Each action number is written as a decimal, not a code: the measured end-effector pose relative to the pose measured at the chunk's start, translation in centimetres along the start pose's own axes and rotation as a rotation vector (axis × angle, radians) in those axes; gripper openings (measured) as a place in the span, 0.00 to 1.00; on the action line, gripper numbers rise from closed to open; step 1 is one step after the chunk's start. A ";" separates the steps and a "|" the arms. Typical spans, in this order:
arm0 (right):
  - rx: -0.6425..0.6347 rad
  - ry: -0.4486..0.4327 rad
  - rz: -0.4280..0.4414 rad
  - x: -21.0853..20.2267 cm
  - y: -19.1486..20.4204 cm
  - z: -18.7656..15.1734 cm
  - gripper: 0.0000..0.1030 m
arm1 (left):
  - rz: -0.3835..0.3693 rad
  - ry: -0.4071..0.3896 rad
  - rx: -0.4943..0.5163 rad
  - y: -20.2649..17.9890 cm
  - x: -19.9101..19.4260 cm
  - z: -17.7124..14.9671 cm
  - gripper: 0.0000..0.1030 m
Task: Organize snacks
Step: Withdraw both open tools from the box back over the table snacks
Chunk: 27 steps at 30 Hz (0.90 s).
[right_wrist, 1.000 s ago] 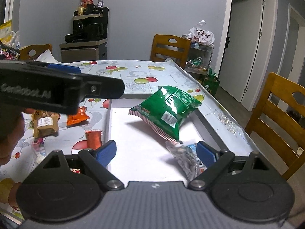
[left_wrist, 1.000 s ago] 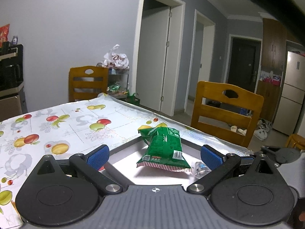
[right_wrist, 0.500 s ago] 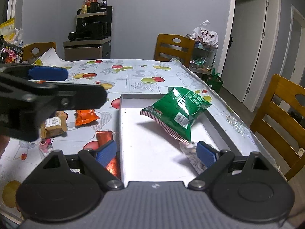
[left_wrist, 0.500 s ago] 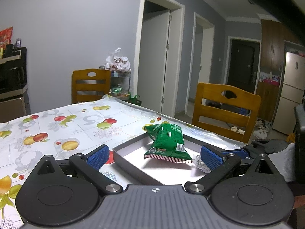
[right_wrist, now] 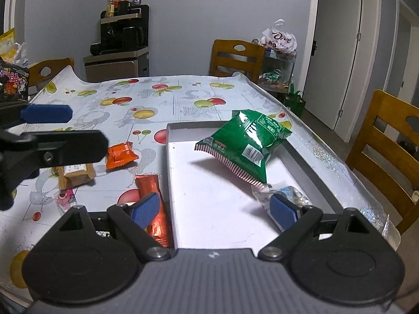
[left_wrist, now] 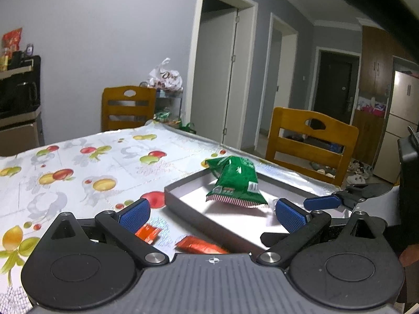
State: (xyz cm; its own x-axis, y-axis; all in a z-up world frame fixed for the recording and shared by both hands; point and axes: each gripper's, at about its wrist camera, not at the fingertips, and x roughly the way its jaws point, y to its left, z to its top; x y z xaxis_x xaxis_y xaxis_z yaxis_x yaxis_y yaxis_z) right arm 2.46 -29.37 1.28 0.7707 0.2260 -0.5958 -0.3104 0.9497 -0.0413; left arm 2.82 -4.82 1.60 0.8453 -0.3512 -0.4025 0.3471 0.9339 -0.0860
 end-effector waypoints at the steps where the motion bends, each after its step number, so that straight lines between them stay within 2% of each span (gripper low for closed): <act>1: 0.001 0.002 -0.001 0.0 0.0 0.0 0.89 | -0.002 0.004 -0.007 0.2 -0.1 -0.1 1.00; 12: 0.020 -0.002 0.022 0.5 0.4 0.3 0.89 | 0.066 0.035 0.047 0.6 -2.3 -1.6 1.00; 27: 0.047 -0.023 0.039 0.6 0.5 -0.3 0.89 | 0.118 0.089 -0.016 2.5 -2.2 -3.0 1.00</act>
State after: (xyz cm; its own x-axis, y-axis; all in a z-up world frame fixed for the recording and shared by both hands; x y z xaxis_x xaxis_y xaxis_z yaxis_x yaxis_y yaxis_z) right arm 2.64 -28.87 0.65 0.7711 0.2672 -0.5779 -0.3141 0.9492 0.0199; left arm 0.57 -1.50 -0.49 0.8406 -0.2318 -0.4895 0.2401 0.9696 -0.0469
